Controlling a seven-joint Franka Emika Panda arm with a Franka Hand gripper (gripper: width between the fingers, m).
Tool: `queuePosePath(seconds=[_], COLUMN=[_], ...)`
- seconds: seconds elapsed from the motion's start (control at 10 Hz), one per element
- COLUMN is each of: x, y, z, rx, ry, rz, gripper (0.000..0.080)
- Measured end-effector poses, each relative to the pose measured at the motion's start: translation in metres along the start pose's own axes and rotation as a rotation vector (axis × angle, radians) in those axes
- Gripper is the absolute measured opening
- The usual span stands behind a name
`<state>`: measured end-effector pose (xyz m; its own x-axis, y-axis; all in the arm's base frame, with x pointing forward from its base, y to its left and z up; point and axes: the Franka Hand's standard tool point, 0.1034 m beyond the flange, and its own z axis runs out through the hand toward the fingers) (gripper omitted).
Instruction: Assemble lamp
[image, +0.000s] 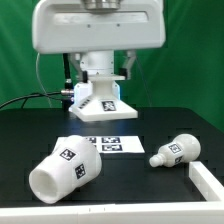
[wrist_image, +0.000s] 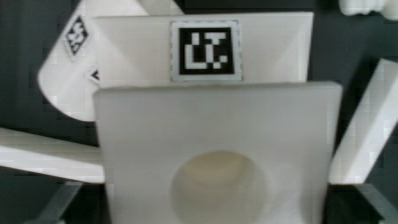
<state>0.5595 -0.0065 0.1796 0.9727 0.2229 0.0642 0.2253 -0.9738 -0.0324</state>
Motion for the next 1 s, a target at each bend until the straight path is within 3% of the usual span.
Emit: queuePosePath(seconds=[0.2,0.3,0.8,1.0], x=[0.016,0.023,0.023,0.02], y=[-0.03,-0.04,-0.044,-0.059], z=[0.027,0.033,0.04,0.069], rx=[0.005,0.007,0.004,0.016], ry=[0.017,0.034,0.06,0.02], rz=[0.051,0.064,0.086,0.157], gripper=[0.0531,0.0531,0.0531,0.0531])
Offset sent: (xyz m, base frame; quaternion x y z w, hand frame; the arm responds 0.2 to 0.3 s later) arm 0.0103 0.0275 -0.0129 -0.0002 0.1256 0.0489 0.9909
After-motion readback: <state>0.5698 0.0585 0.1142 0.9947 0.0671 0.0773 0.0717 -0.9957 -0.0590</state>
